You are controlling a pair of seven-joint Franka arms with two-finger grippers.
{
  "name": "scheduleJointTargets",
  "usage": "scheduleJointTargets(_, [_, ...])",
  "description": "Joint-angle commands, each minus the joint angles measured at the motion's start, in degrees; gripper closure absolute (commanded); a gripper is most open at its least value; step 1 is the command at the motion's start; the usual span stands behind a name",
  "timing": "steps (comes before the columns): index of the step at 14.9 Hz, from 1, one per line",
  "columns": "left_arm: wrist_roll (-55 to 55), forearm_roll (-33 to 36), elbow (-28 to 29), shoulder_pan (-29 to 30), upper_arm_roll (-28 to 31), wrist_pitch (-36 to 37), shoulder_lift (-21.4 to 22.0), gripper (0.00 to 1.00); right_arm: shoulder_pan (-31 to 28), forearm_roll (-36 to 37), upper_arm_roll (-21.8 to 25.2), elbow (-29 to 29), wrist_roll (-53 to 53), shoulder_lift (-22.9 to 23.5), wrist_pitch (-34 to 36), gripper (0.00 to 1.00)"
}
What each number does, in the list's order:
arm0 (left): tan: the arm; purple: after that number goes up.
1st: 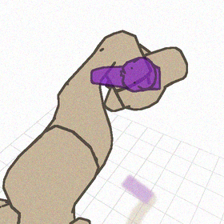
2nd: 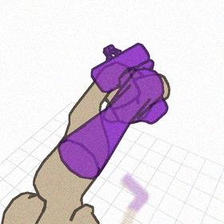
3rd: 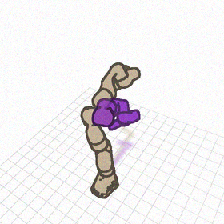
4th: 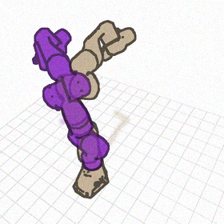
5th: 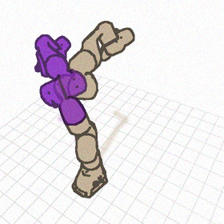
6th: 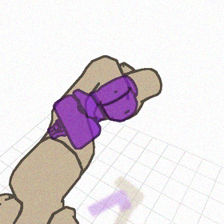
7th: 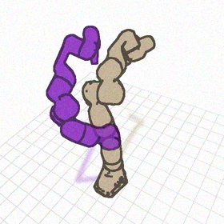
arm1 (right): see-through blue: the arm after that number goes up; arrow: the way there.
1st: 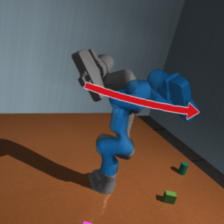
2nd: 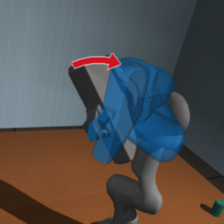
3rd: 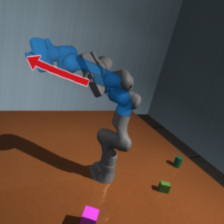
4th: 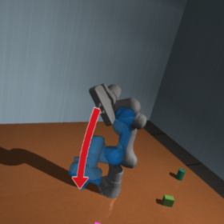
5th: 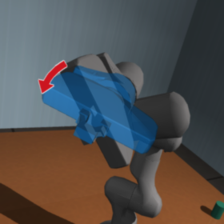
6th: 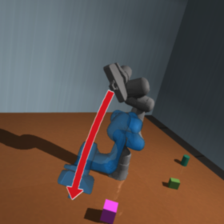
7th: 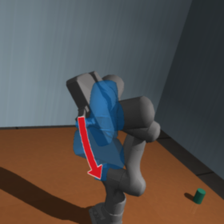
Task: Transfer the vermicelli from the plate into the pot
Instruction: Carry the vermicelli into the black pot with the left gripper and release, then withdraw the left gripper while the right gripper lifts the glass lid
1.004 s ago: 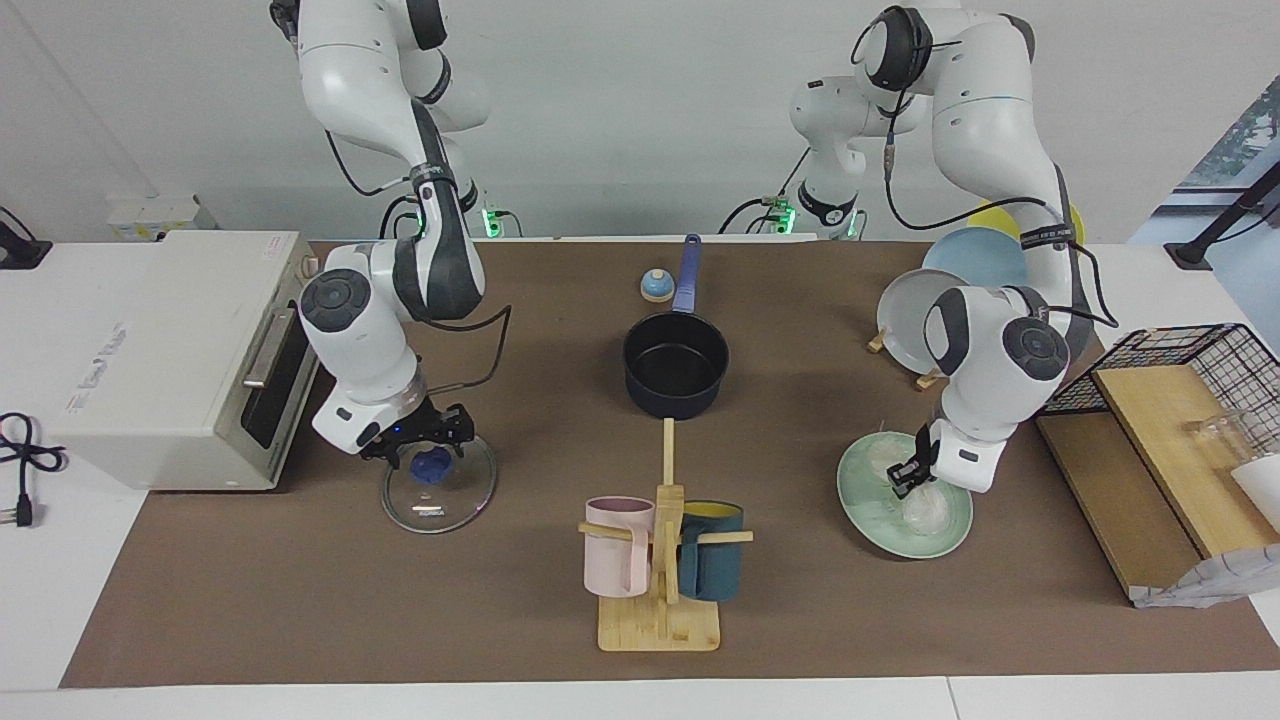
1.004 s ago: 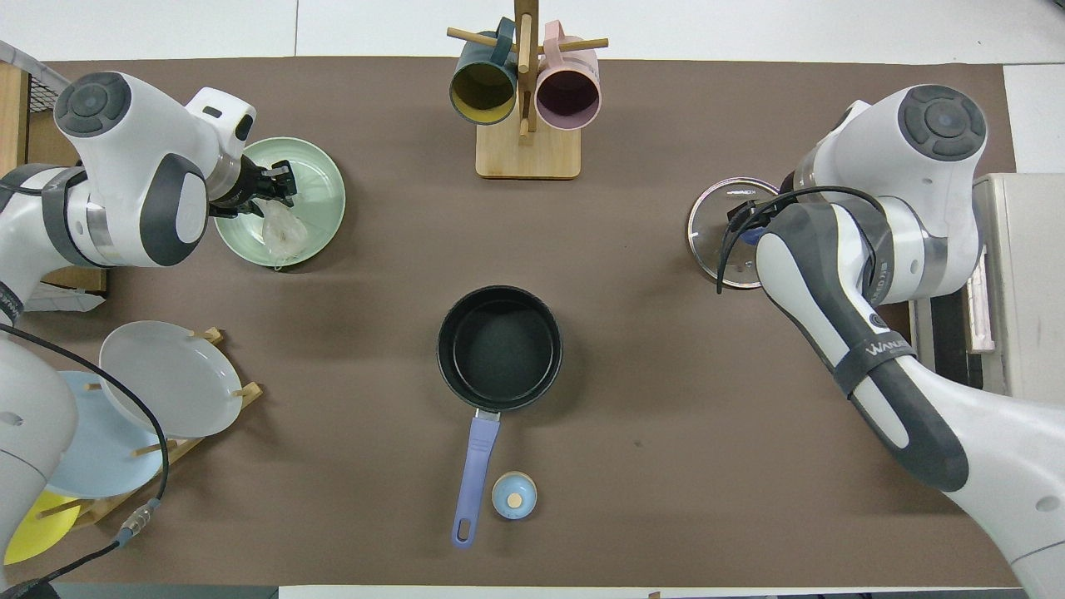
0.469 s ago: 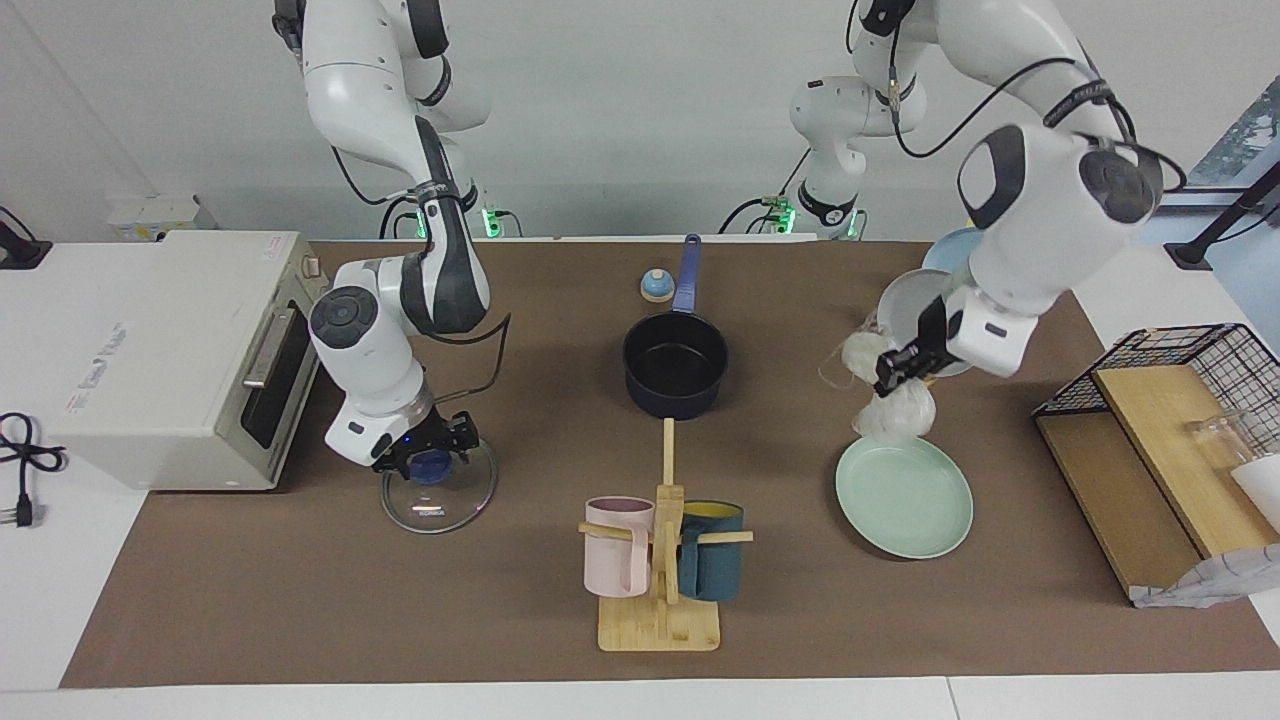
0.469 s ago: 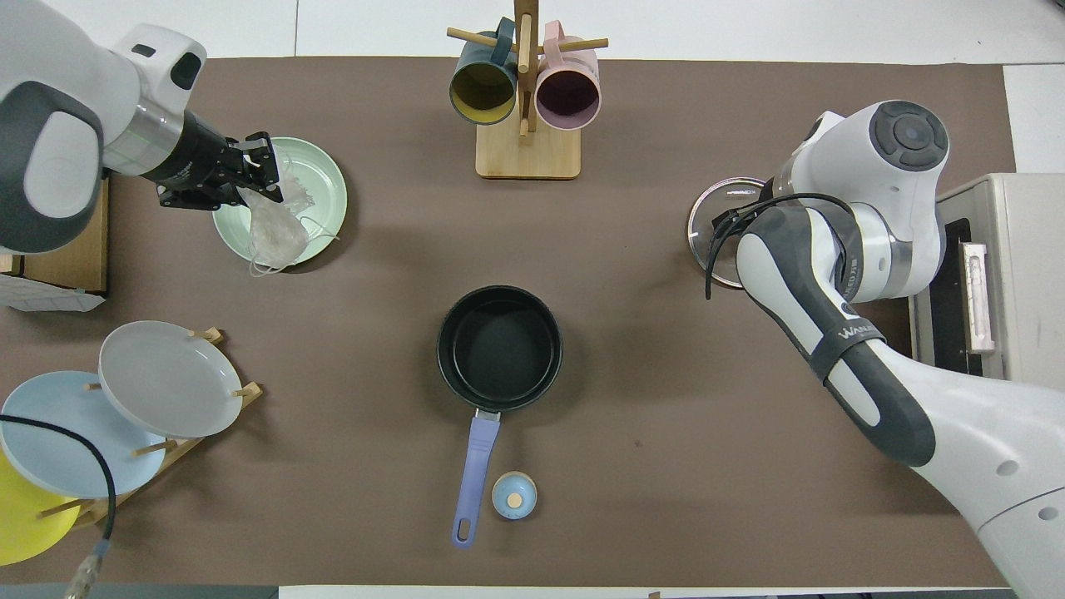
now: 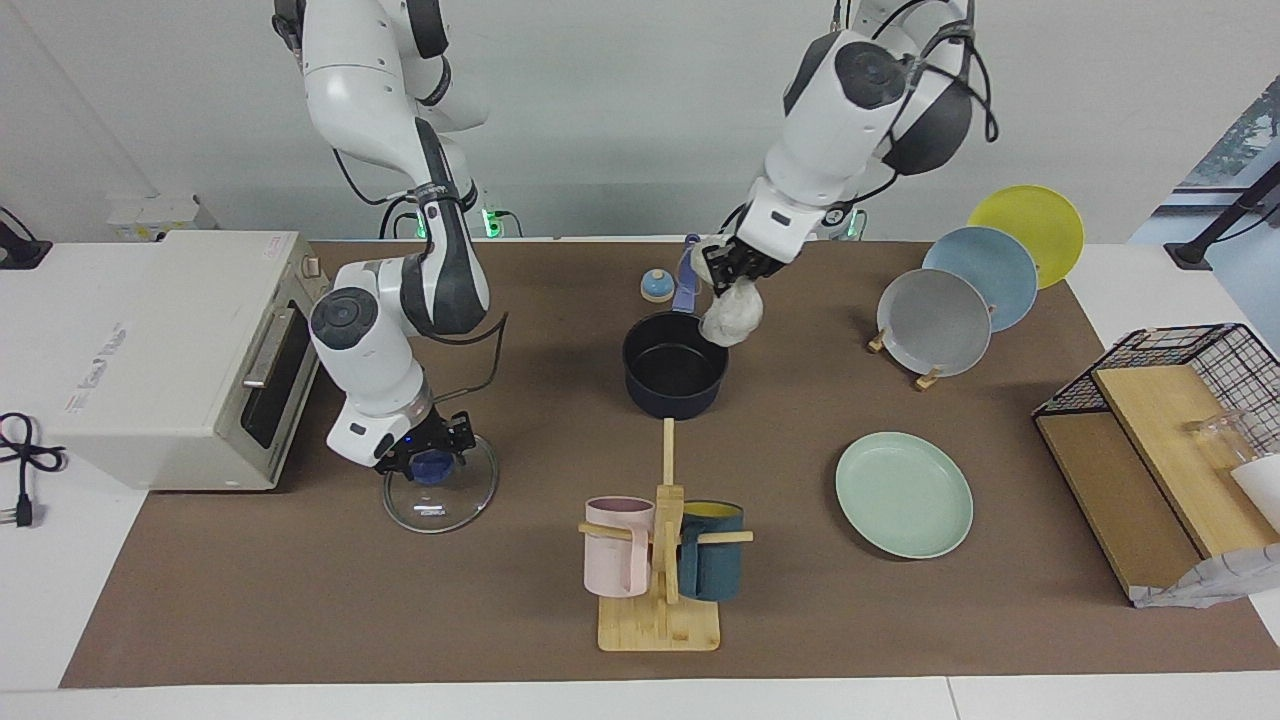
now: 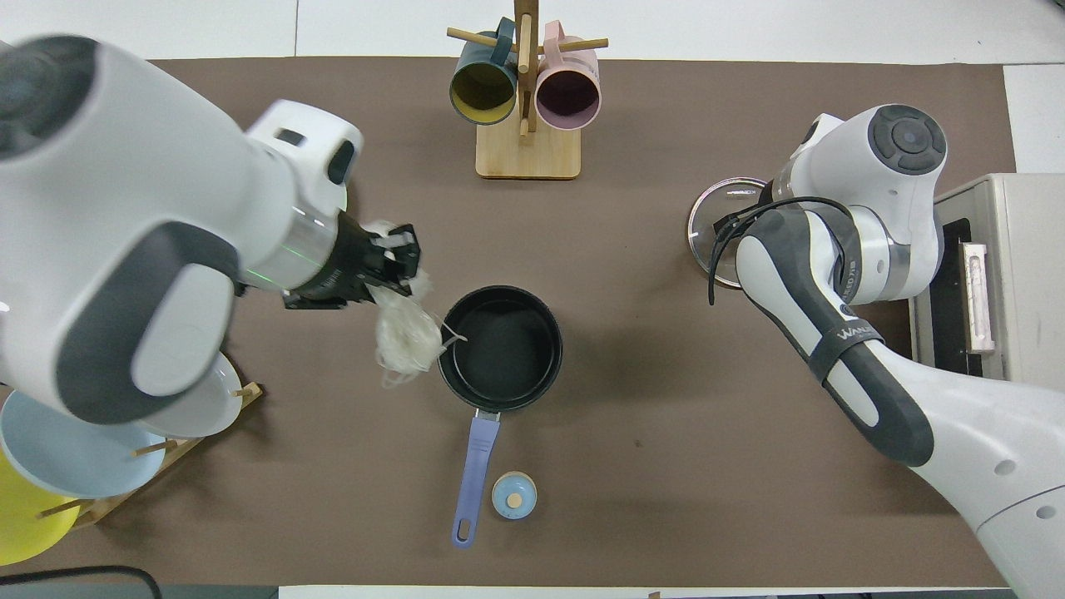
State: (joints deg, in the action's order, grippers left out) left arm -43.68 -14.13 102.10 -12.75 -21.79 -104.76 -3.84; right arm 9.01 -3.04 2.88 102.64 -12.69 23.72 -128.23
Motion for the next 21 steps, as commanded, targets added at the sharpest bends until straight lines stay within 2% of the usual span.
scheduleJointTargets(1, [-1.2,-1.9,9.4,-3.1,1.2,-8.8,1.8,1.0,-0.7,-0.9,-0.3,1.5,-2.8,-0.8,-1.2,0.37])
scheduleJointTargets(4, [-1.9,-1.9,10.7,-4.7,1.2,-14.7,-3.3,1.0,-0.7,-0.9,-0.3,1.2,-3.1,-0.8,-1.1,0.44])
scheduleJointTargets(7, [-2.0,-1.8,12.5,-5.6,1.3,-21.0,-6.6,1.0,-0.6,-0.9,-0.3,0.3,-3.1,-0.8,0.2,0.45])
scheduleJointTargets(9, [-1.8,-1.6,12.5,-5.8,1.4,-24.0,-9.3,1.0,-0.3,-0.8,-0.3,-2.1,-3.0,-0.8,3.5,0.45])
scheduleJointTargets(11, [-1.2,-1.5,12.5,-5.5,1.4,-24.5,-10.0,1.0,0.0,-0.8,-0.3,-5.1,-2.6,-0.9,7.7,0.45])
scheduleJointTargets(12, [-0.8,-0.1,11.8,-5.3,1.4,-23.8,-10.0,0.91,0.0,-0.8,-0.4,-6.3,-2.4,-1.0,9.5,0.45])
scheduleJointTargets(13, [-0.6,1.9,11.2,-5.2,1.5,-22.8,-9.4,0.02,0.1,-0.8,-0.5,-7.2,-2.3,-1.3,11.1,0.47])
scheduleJointTargets(15, [-0.5,2.7,6.7,-3.4,1.7,-13.7,-7.0,0.0,0.2,-0.4,-0.9,-8.2,-1.9,-3.1,14.6,0.55])
scheduleJointTargets(16, [-0.4,2.9,2.7,-1.4,1.8,-6.7,-5.7,0.0,0.3,-0.2,-0.9,-9.2,-1.9,-3.9,16.9,0.58])
scheduleJointTargets(18, [2.6,4.2,-4.9,2.2,1.8,4.1,-4.1,0.0,0.4,0.0,-0.8,-10.9,-1.8,-5.3,21.4,0.58])
scheduleJointTargets(21, [11.4,4.5,-9.5,11.1,2.3,12.9,0.8,0.0,0.5,0.0,-0.8,-11.6,-1.7,-7.5,25.0,0.59])
